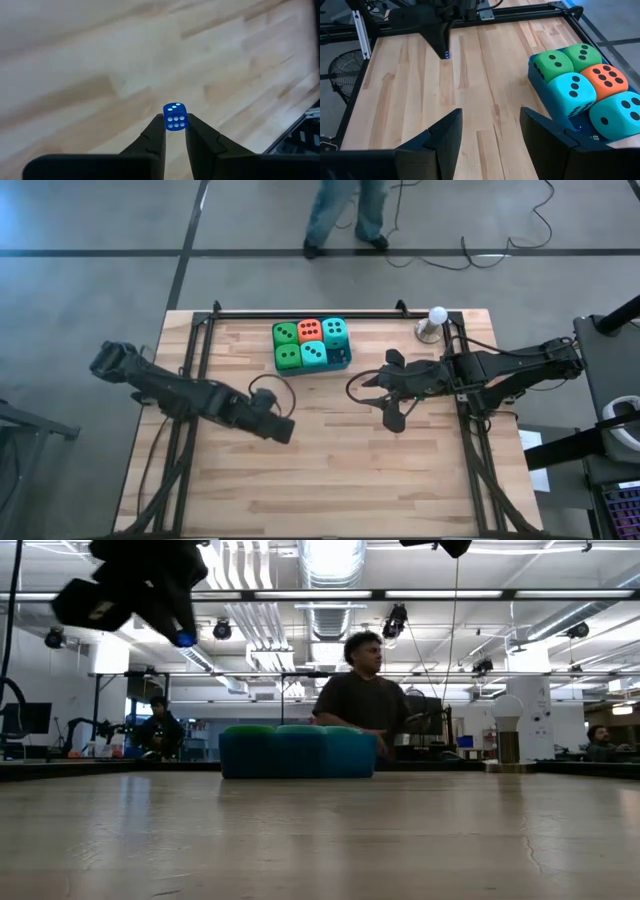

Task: Pick & Place Dice
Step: Put the small blue dice into the blue bin

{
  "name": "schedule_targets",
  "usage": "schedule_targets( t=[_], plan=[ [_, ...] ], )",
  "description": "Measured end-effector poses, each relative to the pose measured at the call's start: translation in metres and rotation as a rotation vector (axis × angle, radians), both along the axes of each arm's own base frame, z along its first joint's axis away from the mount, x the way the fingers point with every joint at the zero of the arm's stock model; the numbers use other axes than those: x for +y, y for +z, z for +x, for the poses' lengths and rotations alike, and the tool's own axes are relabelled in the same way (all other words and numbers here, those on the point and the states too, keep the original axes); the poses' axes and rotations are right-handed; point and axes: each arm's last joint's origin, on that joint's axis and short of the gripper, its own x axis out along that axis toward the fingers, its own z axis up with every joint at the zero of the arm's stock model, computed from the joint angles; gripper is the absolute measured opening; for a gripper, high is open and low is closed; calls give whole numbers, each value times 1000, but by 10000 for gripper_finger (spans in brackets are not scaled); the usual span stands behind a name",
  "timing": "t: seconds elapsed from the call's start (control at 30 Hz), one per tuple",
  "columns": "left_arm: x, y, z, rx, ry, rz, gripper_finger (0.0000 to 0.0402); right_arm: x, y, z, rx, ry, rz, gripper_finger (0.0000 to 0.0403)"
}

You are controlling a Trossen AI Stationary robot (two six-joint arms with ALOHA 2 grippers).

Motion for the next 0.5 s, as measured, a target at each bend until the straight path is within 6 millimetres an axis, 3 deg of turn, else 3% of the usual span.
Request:
schedule_targets(
  t=[0.5],
  plan=[
    [54, 35, 31, -157, -122, 229, 56, 0, 0, 0, 0, -1, 0, 194]
  ],
)
